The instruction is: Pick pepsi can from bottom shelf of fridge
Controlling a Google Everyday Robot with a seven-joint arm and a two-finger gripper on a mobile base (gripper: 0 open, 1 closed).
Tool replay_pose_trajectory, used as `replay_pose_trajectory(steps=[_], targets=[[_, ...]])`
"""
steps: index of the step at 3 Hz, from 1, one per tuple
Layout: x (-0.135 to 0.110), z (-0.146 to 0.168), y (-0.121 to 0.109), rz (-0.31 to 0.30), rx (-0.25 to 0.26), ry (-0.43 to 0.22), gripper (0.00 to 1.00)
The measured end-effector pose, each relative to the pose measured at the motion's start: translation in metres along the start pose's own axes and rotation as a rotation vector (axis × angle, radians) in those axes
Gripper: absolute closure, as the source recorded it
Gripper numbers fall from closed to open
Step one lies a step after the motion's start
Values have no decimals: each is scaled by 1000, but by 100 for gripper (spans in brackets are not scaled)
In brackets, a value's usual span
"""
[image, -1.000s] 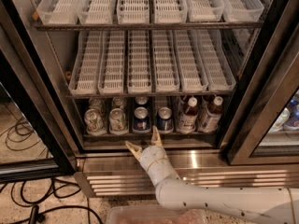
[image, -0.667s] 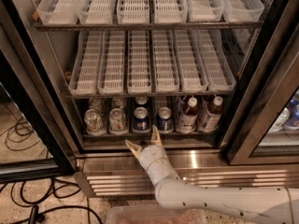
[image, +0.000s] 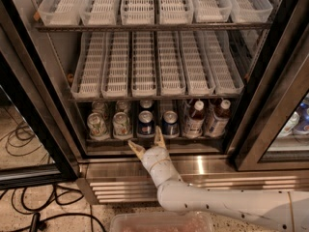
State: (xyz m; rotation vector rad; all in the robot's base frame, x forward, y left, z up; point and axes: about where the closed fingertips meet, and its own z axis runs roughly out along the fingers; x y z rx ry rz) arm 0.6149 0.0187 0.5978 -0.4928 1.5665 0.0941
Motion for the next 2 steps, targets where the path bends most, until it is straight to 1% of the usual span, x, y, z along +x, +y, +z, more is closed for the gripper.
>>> replay_pose_trajectory(steps=[1,2], targets=[[2,7,-3,-9,15,-3,32],[2,16,-9,-23,38,-7,37]])
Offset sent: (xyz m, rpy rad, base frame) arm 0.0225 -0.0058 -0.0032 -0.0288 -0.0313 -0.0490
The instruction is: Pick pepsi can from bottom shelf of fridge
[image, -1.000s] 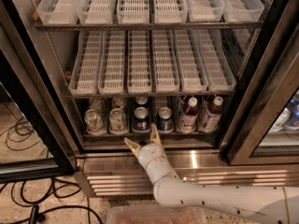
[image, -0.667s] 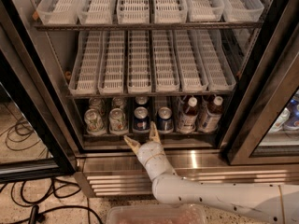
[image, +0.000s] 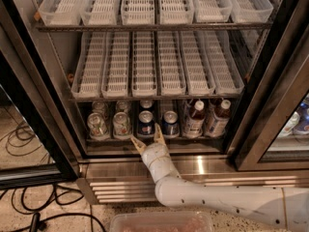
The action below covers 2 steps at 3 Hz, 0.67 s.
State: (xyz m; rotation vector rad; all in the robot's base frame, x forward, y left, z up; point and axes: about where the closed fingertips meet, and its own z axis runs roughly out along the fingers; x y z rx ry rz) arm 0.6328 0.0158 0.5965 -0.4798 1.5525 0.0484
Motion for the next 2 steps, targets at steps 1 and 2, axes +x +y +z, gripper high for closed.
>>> replay_pose_trajectory(steps=[1,2], targets=[[0,5,-3,-5,13,-5,37],[-1,14,-6,-8,32,-13,37]])
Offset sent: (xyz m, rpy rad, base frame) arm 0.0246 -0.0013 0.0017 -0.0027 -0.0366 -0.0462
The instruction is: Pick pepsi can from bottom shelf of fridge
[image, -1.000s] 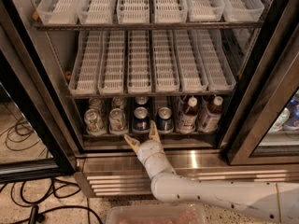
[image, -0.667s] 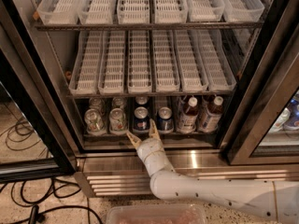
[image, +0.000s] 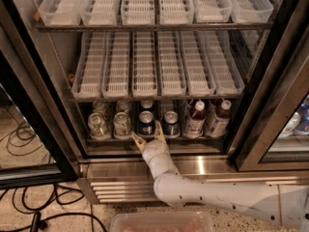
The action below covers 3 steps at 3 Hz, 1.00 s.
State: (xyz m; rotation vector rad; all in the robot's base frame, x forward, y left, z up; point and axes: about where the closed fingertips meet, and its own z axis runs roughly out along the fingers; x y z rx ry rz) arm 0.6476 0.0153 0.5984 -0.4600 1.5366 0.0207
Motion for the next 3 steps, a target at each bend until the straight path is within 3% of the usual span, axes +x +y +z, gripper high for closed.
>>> replay_pose_trajectory(steps=[3], targets=[[-4,27,-5,6,45,-28,37]])
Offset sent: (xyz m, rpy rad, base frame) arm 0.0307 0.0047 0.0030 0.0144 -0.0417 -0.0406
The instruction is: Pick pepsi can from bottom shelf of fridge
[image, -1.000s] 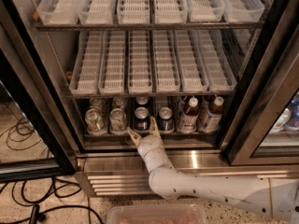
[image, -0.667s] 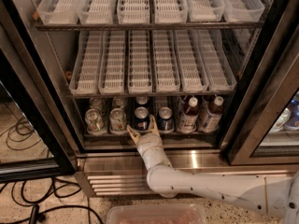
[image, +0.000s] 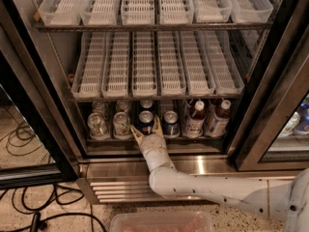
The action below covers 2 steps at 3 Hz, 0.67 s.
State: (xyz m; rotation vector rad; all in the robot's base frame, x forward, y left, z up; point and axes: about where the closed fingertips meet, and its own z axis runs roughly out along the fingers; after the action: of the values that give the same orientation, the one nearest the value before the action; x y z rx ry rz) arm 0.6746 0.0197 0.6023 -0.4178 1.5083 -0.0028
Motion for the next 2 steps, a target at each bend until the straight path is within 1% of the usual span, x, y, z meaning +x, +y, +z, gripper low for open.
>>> replay_pose_trajectory(steps=[1,2], targets=[[-1,5,-2,9,9,-4,56],[-1,5,-2,9,9,-4,79]])
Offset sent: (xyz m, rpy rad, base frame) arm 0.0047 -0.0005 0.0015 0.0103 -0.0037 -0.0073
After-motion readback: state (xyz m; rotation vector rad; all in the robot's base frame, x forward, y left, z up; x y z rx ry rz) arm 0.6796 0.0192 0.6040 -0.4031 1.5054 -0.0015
